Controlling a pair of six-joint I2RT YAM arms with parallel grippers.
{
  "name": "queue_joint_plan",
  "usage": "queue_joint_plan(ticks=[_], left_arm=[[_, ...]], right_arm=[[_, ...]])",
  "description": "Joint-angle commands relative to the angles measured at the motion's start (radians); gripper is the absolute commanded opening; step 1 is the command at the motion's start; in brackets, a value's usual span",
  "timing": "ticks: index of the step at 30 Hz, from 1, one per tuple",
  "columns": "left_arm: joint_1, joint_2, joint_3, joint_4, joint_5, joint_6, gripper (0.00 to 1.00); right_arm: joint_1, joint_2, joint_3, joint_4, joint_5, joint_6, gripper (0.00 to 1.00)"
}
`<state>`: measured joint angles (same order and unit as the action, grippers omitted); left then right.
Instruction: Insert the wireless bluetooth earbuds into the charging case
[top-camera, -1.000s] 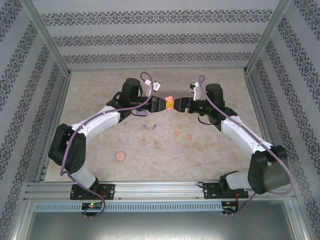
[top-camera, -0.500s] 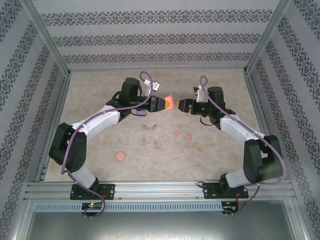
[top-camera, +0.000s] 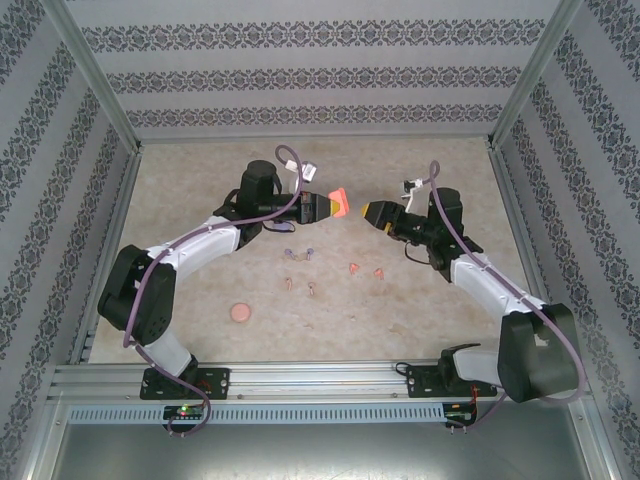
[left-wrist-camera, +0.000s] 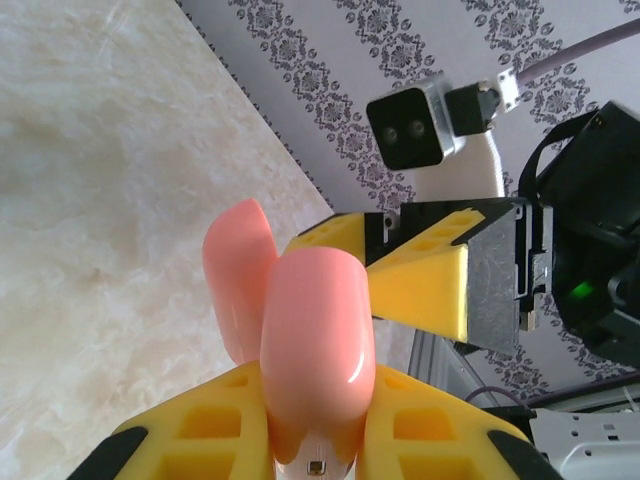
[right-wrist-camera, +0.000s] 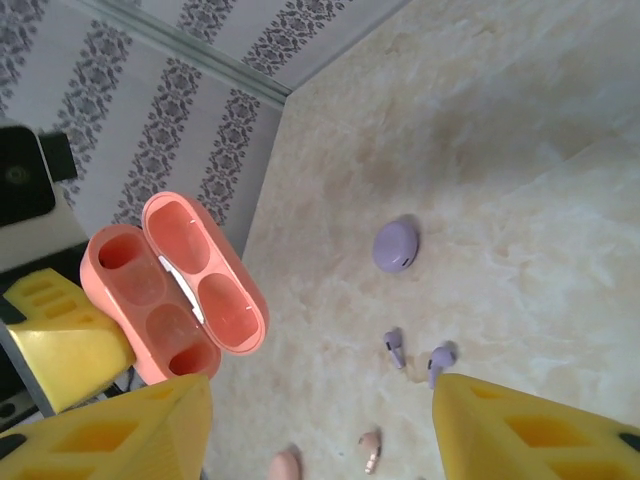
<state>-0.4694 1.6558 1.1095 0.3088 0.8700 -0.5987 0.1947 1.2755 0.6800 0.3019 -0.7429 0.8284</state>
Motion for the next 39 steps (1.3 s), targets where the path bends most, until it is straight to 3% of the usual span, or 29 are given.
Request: queue_joint_plan(ticks=[1,10,23,39], left_arm=[[-0.001,-0.024,-0.025,0.184,-0.020,-0.088,0.00],[-0.002,-0.005,-0.069,0.381,-0.049,-0.192,0.00],[-0.002,0.004,-0.086,0.417,-0.046,-0.203,0.00],[-0.003,0.020,-0.083,0.419,-0.048,-0.203,0.00]], right_arm=[[0.032,0.011,-0.010,0.177,-0.009,0.168,0.59],[0.072,0.088,0.018,0.328,0.036,0.331,0.52],[0.071,0.162,0.054,0.466,0.054,0.438,0.45],[0.056,0.081,0.004,0.470,0.077,0.462,0.44]])
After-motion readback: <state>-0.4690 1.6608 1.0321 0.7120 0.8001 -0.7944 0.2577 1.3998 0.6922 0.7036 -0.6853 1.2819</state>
